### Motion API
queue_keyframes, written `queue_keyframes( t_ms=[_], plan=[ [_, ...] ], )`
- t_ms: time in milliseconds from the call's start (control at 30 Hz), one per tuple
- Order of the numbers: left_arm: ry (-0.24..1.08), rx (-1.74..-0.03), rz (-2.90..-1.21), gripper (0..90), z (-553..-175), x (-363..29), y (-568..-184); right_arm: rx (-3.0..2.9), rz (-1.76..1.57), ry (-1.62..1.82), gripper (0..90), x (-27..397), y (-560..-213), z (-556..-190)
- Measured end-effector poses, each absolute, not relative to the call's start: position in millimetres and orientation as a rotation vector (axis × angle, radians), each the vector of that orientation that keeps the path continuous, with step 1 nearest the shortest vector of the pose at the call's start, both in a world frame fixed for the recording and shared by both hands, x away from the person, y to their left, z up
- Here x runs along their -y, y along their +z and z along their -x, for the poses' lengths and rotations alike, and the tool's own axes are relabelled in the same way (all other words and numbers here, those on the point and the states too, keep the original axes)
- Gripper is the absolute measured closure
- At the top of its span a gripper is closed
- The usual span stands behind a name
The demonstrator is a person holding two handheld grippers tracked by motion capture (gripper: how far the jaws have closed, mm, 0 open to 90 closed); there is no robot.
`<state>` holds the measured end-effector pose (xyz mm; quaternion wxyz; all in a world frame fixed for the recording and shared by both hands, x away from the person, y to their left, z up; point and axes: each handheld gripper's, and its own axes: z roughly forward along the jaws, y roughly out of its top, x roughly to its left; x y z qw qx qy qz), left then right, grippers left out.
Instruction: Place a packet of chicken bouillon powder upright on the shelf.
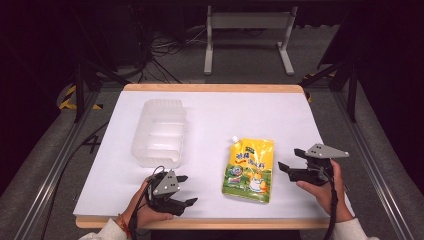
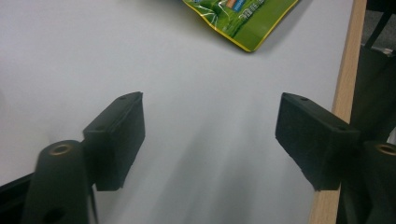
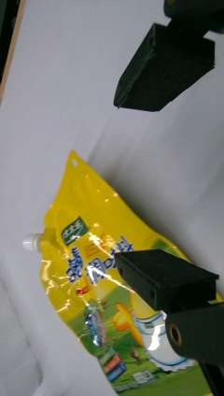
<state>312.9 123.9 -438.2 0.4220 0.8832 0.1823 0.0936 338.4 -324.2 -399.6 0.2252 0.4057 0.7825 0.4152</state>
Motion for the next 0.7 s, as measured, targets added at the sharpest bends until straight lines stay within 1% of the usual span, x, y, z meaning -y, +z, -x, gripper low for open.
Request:
queue_keyframes(
  t_ms=[133, 267, 367, 467, 700],
  plan=[
    [0.204, -0.463, -2.223, 20.1, -315.9, -121.2, -440.7, -2.165, -1.141, 1.143, 21.5, 335.8, -403.6, -332.6],
    [0.194, -0.455, -2.229, 18.4, -315.3, -119.5, -441.8, -2.186, -1.16, 1.162, 21.1, 338.8, -406.1, -328.5],
    [0.186, -0.456, -2.229, 17.6, -314.6, -118.3, -442.0, -2.21, -1.153, 1.157, 20.2, 335.7, -407.0, -327.6],
    [0.151, -0.46, -2.208, 16.7, -317.9, -114.3, -441.0, -2.244, -1.175, 1.2, 19.4, 331.1, -410.7, -330.3],
    [0.08, -0.484, -2.178, 15.9, -336.5, -92.3, -441.1, -2.364, -1.219, 1.285, 17.3, 315.6, -422.4, -342.2]
  ],
)
